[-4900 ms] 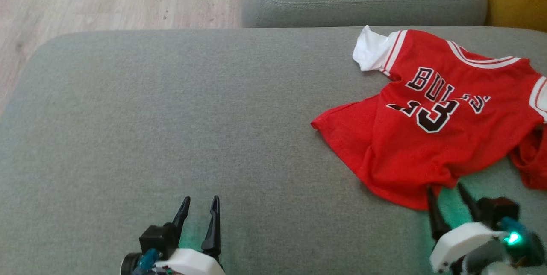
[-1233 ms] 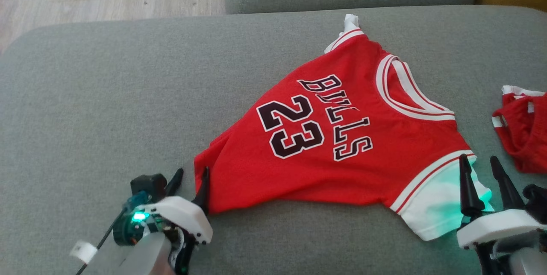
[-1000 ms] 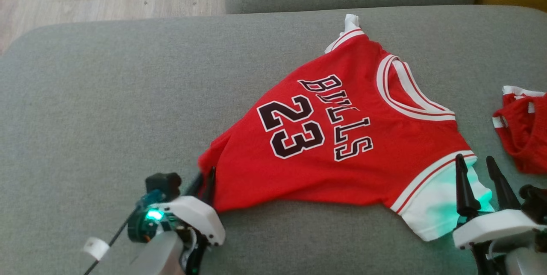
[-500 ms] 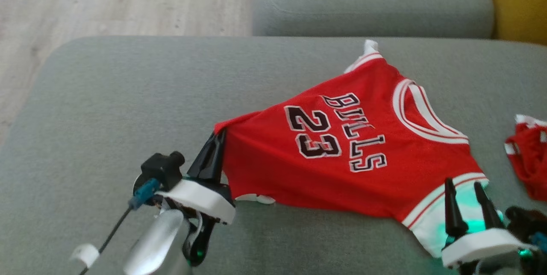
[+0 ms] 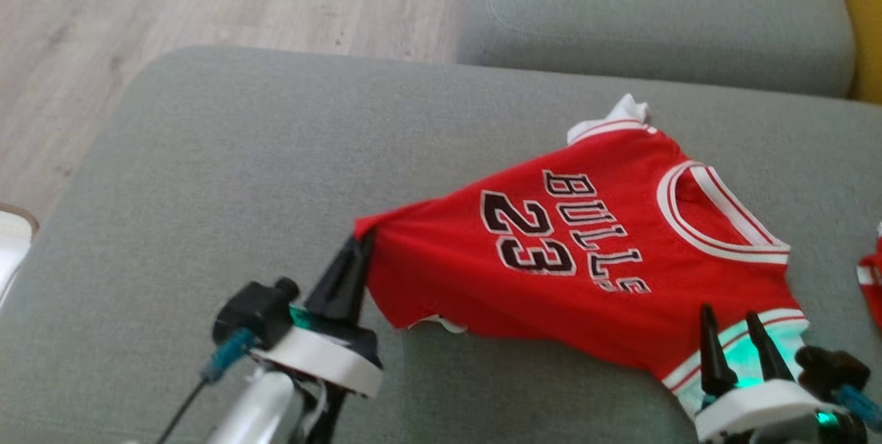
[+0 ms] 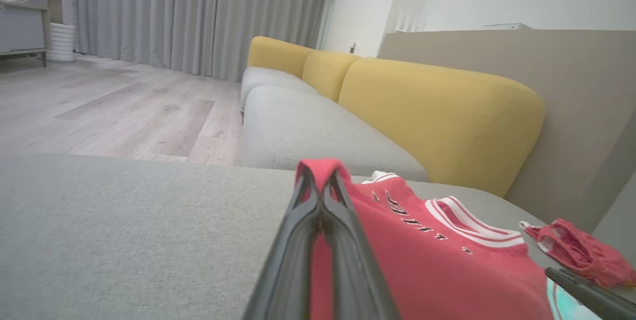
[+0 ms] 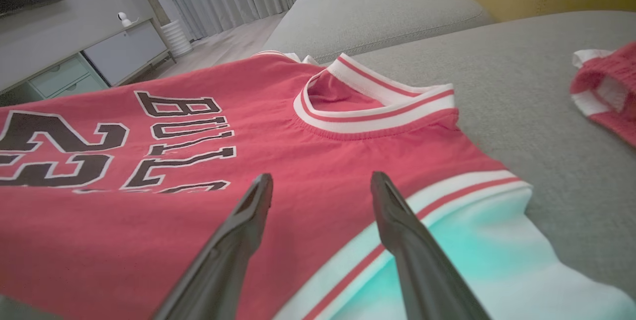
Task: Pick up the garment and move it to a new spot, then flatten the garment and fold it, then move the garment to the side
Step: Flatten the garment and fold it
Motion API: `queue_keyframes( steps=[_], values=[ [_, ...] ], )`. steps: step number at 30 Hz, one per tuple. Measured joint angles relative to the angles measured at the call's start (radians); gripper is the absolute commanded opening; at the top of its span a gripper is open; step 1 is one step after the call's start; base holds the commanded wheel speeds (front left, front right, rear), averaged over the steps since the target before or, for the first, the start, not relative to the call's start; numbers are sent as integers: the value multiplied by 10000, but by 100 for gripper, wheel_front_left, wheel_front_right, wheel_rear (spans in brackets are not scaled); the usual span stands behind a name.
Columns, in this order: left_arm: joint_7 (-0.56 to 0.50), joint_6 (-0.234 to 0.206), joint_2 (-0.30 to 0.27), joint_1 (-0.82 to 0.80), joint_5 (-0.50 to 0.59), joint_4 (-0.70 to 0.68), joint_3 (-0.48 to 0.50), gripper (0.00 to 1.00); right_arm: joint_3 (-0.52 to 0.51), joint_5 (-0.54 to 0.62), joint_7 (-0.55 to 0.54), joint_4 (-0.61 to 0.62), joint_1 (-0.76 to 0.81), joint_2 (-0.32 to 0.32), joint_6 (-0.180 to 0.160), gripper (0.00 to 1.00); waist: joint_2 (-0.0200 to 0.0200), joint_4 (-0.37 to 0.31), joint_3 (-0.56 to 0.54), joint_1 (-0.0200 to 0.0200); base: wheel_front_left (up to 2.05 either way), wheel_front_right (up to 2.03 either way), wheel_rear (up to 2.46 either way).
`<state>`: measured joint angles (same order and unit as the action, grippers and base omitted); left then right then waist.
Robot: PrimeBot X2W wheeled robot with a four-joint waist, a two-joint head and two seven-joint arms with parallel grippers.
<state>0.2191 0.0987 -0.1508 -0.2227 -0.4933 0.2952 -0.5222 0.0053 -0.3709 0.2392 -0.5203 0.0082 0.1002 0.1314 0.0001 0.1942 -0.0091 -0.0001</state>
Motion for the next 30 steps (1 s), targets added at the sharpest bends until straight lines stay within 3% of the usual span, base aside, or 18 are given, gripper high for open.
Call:
queue_keyframes(
  steps=[14,26,27,28,30],
  values=[
    [-1032,263,-742,-3555,-963,3580,456,0,1133,-84,15,67,-1288,71,0,100,0,-1264,1238,2,0,0,0],
    [42,336,-1093,-5231,-1252,5718,-33,2,1432,-167,84,-111,-1663,40,0,100,0,-2101,1636,1,0,0,0],
    [107,336,-1095,-5299,-1204,5868,-61,44,1455,-167,84,-119,-1674,27,0,100,0,-2118,1612,1,0,0,0],
    [130,336,-1091,-5324,-1231,6023,-31,100,1482,-167,86,-128,-1690,8,0,100,0,-2133,1582,1,0,0,0],
    [234,336,-1081,-5310,-1237,6312,29,100,1496,-157,86,-119,-1750,-27,0,100,0,-2153,1509,1,0,0,0]
  ],
)
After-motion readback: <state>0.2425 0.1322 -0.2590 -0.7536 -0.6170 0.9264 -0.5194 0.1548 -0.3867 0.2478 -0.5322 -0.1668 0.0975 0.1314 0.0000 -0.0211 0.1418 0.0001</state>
